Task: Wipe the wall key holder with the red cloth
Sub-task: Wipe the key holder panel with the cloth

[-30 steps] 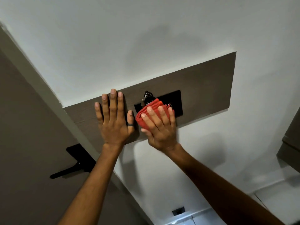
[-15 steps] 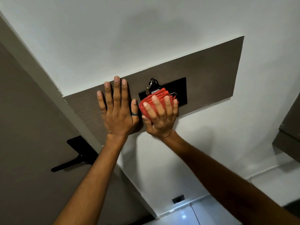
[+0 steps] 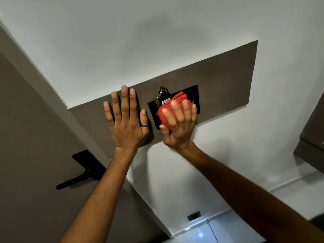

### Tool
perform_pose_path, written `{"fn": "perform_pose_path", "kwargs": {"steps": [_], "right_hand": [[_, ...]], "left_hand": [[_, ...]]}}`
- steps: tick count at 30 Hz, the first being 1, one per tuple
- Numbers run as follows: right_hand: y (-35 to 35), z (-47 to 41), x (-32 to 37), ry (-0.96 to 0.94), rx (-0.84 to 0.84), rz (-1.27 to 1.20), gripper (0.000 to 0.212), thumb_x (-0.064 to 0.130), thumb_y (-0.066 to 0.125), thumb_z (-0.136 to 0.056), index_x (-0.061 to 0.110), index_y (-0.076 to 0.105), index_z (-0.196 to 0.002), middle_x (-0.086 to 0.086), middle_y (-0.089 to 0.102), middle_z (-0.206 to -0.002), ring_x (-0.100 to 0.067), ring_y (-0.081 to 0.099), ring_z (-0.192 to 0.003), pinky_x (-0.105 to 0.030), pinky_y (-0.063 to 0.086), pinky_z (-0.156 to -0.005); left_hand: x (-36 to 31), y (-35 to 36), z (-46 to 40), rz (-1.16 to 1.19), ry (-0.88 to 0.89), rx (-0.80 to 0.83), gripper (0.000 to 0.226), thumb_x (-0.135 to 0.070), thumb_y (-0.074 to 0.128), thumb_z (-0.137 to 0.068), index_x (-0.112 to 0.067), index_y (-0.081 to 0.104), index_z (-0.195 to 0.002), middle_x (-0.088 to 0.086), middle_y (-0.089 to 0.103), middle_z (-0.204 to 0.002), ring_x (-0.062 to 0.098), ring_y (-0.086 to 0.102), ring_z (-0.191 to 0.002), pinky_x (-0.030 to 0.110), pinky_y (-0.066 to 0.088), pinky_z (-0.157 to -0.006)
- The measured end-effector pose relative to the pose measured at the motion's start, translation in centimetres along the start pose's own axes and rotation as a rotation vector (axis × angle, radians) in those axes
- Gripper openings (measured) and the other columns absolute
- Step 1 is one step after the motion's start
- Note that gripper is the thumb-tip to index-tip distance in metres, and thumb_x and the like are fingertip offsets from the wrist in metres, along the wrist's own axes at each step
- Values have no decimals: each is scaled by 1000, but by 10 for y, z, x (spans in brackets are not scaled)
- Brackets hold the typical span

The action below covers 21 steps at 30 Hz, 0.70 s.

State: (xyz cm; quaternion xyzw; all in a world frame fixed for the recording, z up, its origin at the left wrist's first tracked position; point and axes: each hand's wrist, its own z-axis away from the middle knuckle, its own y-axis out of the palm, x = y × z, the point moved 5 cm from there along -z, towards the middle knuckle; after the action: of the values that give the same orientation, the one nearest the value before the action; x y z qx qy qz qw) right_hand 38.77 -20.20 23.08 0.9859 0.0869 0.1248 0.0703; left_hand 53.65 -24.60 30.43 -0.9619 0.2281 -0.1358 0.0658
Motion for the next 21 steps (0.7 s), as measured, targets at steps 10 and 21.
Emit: {"fn": "perform_pose_path", "kwargs": {"steps": [10, 21], "right_hand": [[-5, -8, 7, -193, 96, -39, 43, 44, 48, -106, 22, 58, -141, -10, 54, -147, -33, 34, -153, -53, 23, -129], [-4, 0, -19, -584, 70, 50, 43, 42, 59, -98, 25, 60, -137, -7, 57, -141, -32, 26, -158, -53, 24, -127]], "left_hand": [[1, 2, 1, -10, -14, -16, 62, -36, 37, -106, -10, 22, -161, 15, 35, -162, 23, 1, -158, 47, 3, -130], [1, 0, -2, -32, -17, -18, 61, -37, 36, -107, -10, 24, -160, 15, 36, -161, 22, 2, -158, 47, 4, -130]]}}
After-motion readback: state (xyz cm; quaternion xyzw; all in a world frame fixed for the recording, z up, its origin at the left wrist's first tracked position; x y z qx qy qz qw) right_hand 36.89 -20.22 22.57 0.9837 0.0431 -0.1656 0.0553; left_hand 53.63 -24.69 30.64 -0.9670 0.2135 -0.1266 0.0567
